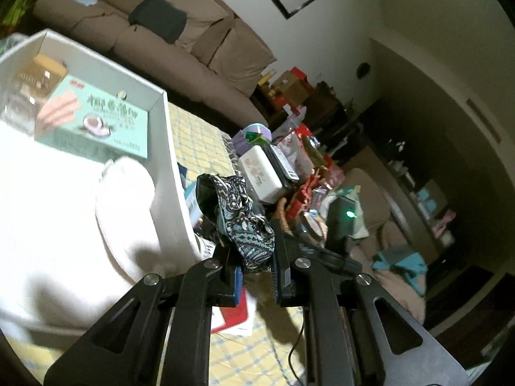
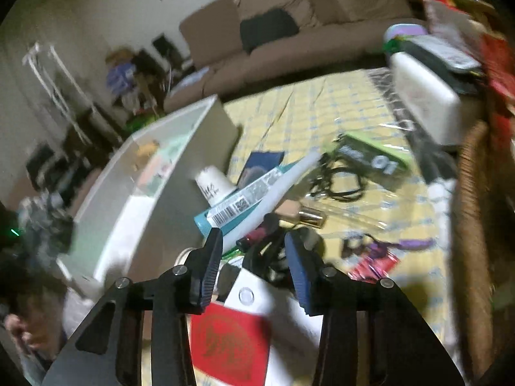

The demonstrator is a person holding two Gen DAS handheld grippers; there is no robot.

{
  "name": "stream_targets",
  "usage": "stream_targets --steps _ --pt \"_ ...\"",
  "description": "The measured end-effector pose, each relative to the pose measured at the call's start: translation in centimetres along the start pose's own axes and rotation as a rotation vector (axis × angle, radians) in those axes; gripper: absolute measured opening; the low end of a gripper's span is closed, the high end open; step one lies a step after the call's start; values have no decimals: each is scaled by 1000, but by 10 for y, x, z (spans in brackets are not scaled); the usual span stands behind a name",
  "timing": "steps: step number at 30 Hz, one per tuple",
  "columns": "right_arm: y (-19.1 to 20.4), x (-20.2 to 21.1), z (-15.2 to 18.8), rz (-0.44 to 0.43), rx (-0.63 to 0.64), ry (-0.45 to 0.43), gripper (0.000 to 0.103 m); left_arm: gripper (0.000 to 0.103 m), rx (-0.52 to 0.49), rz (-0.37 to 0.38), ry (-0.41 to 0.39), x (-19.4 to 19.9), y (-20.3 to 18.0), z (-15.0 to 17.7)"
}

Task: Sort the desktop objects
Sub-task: 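Hold the scrunchie in the left gripper while the right gripper grasps the white paper cup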

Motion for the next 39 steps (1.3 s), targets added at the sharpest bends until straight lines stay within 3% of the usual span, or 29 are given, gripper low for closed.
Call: stream_targets --steps 6,8,14,21,26,29,30,32,35,39 --pt "11 -61 20 165 174 177 27 13 1 -47 5 7 20 -2" --pt "12 -65 20 211 223 175 19 13 32 -34 2 12 28 -6" --pt "8 -42 12 185 186 101 6 13 83 -30 -19 23 44 -12" --pt "22 -5 -5 109 128 18 6 13 123 -40 -49 32 59 -18" --pt "26 6 -17 139 145 -10 6 13 133 -46 -46 31 63 -18" --pt "14 0 -13 191 111 39 14 13 132 -43 -43 30 63 -18" --pt "14 2 -12 199 97 27 29 13 131 -42 -44 31 62 -17" --pt "23 6 -10 152 91 -7 43 13 131 -37 -45 31 62 -18" --pt "47 -9 8 47 79 57 51 13 128 -34 -43 30 61 -19" --pt "59 -38 33 72 94 147 60 13 127 -35 -40 30 59 -18"
Point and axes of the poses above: each gripper's, at about its wrist camera, not at the fingertips, and x roughly against the way its jaws point, y to its left, z to its underside, the point moved 7 cm from there along -x, roughly the way its jaws point, and after that the axes turned 7 degrees about -z, right-handed, at the moved point
